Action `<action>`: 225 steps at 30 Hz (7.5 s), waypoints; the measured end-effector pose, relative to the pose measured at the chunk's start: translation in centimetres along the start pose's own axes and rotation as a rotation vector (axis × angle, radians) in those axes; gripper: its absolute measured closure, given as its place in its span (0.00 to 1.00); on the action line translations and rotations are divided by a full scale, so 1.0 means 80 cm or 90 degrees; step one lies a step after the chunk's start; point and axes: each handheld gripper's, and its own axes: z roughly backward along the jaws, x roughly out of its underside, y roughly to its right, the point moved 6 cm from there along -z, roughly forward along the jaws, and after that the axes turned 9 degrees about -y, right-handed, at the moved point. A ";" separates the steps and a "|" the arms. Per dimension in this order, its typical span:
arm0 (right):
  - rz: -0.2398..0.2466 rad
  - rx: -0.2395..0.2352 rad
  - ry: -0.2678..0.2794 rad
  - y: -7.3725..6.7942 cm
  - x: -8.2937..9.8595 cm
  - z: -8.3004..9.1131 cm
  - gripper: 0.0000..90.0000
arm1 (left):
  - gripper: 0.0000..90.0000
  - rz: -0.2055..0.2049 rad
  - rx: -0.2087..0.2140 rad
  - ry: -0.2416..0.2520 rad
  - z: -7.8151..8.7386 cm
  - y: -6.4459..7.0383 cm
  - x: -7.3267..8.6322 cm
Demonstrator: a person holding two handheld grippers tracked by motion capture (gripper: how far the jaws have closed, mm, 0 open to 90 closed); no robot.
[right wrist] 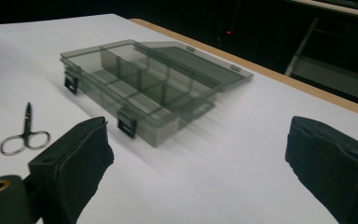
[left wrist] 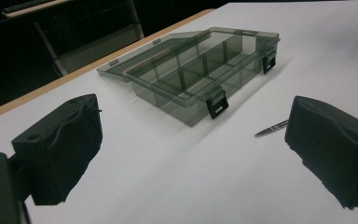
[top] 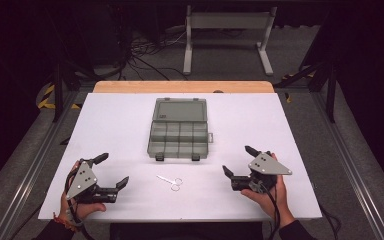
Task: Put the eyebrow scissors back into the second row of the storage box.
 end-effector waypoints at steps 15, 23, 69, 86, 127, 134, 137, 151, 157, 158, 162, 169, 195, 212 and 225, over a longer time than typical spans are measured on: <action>0.094 -0.150 -0.087 -0.103 -0.031 -0.082 0.11 | 0.05 -0.004 -0.002 -0.023 0.005 0.005 0.012; 0.116 -0.187 -0.130 -0.133 -0.037 -0.128 0.13 | 0.05 0.002 -0.008 -0.028 0.013 0.005 0.019; 0.113 -0.281 -0.264 -0.171 -0.032 -0.173 0.95 | 0.06 -0.012 0.002 -0.054 0.002 0.008 0.023; 0.105 -0.256 -0.184 -0.137 -0.059 -0.131 0.96 | 0.07 -0.016 0.003 -0.056 0.003 0.009 0.023; 0.085 -0.210 -0.103 -0.081 -0.086 -0.078 0.96 | 0.06 -0.018 0.011 -0.061 0.000 0.010 0.025; 0.079 -0.203 -0.091 -0.074 -0.091 -0.072 0.96 | 0.06 -0.019 0.010 -0.058 0.000 0.009 0.025; 0.078 -0.198 -0.084 -0.069 -0.094 -0.069 0.96 | 0.06 -0.016 0.012 -0.059 0.000 0.010 0.025; 0.062 -0.184 -0.060 -0.052 -0.110 -0.063 0.96 | 0.06 -0.015 0.015 -0.062 -0.002 0.010 0.025; 0.053 -0.176 -0.052 -0.042 -0.117 -0.062 0.96 | 0.06 -0.014 0.015 -0.062 -0.002 0.010 0.026; 0.054 -0.175 -0.050 -0.040 -0.119 -0.062 0.96 | 0.06 -0.016 0.014 -0.062 -0.002 0.010 0.026; 0.052 -0.173 -0.052 -0.035 -0.121 -0.063 0.96 | 0.06 -0.013 0.014 -0.062 -0.003 0.010 0.026; 0.050 -0.172 -0.055 -0.030 -0.123 -0.070 0.96 | 0.06 -0.013 0.016 -0.063 -0.004 0.010 0.027; 0.073 -0.177 -0.100 -0.029 -0.123 -0.137 0.96 | 0.06 -0.016 0.020 -0.064 -0.004 0.011 0.027; 0.072 -0.171 -0.145 -0.035 -0.108 -0.174 0.96 | 0.06 -0.016 0.020 -0.065 -0.004 0.011 0.027; 0.073 -0.191 -0.168 -0.051 -0.093 -0.189 0.95 | 0.06 -0.015 0.025 -0.067 -0.005 0.012 0.027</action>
